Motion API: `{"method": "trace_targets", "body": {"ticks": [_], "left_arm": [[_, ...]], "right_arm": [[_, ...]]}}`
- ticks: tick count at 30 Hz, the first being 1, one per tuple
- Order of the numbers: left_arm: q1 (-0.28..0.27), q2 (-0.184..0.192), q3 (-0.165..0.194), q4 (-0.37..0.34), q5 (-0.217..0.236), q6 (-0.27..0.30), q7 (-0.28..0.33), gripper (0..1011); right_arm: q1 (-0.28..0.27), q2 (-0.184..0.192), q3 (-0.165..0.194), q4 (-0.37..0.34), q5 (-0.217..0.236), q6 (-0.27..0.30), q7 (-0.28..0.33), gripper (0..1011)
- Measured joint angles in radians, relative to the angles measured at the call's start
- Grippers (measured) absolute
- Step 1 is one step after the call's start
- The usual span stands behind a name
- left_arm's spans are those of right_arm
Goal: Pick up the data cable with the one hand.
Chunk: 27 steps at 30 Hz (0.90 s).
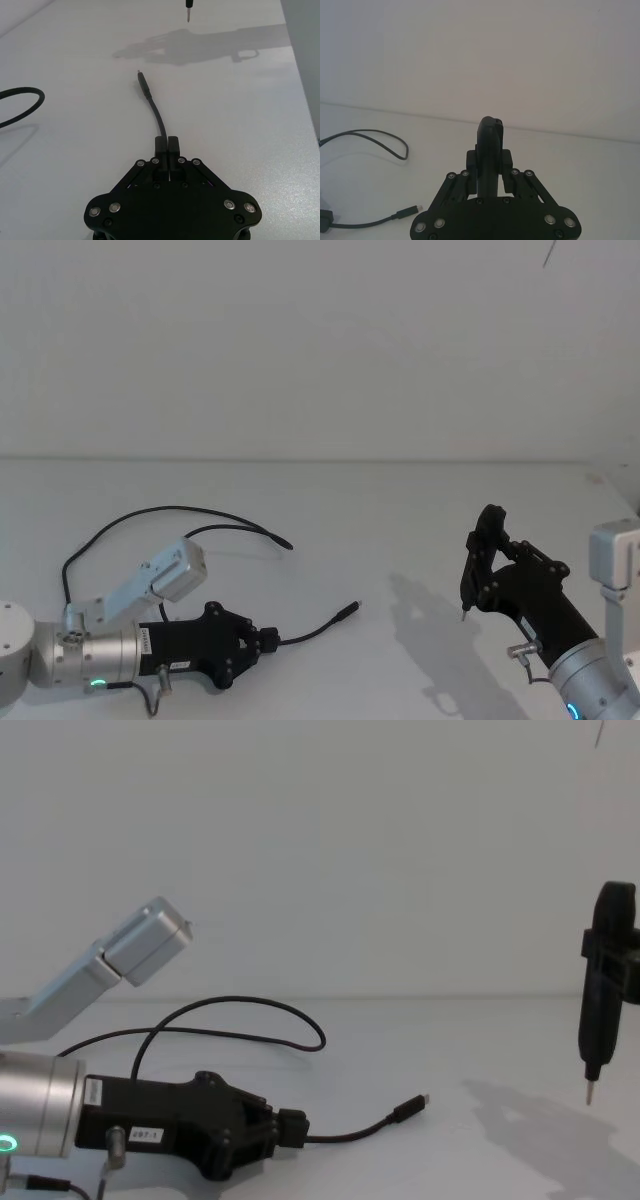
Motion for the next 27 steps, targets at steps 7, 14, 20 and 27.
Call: {"method": "trace_targets", "body": {"ticks": [7,14,20,27], "left_arm": [[0.002,0.001,-0.002,-0.005,-0.007,-0.005,0.001,30],[0.022,0.011,-0.028,-0.044,-0.036,-0.019,0.016,30],[0.061,0.032,-0.065,-0.12,-0.079,-0.034,0.043,30],[0.128,0.064,-0.109,-0.228,-0.125,-0.039,0.091,30]], "right_arm": [[0.0,0.0,0.0,0.0,0.0,0.0,0.0,279],[0.0,0.0,0.0,0.0,0.0,0.0,0.0,279],[0.0,0.0,0.0,0.0,0.0,0.0,0.0,279],[0.0,0.0,0.0,0.0,0.0,0.0,0.0,279]]}}
